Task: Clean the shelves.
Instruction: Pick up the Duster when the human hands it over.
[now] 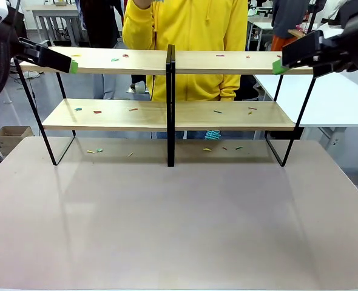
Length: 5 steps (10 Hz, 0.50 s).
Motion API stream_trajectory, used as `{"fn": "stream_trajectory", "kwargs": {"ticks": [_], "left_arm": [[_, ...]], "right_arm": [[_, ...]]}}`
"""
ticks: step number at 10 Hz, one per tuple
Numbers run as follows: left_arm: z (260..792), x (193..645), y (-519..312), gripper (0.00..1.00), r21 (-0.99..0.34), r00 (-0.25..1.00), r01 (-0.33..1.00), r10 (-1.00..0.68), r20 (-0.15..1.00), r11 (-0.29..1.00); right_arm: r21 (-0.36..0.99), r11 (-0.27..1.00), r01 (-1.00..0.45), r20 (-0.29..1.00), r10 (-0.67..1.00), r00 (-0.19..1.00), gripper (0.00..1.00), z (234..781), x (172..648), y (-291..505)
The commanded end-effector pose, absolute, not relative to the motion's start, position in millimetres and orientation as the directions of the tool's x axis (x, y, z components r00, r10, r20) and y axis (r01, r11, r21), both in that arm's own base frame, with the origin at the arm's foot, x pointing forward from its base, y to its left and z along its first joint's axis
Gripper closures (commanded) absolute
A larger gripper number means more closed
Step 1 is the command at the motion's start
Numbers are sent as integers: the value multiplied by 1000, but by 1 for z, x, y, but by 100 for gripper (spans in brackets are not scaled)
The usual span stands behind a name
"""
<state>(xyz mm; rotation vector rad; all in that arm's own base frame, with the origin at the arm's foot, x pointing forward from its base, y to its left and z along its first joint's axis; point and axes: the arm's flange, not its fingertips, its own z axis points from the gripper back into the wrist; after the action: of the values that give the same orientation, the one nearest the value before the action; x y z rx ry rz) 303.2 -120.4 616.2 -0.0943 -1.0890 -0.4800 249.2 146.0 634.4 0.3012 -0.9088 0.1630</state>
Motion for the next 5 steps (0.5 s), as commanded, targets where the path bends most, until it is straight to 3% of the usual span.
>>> {"fn": "stream_trajectory", "kwargs": {"ticks": [1, 5], "left_arm": [[531, 247, -99, 0, 150, 359, 397, -303, 883, 906], [530, 251, -99, 0, 142, 363, 406, -302, 882, 903]], "right_arm": [[152, 963, -222, 803, 10, 597, 0, 639, 246, 155], [62, 966, -249, 838, 85, 539, 0, 647, 230, 165]]}}
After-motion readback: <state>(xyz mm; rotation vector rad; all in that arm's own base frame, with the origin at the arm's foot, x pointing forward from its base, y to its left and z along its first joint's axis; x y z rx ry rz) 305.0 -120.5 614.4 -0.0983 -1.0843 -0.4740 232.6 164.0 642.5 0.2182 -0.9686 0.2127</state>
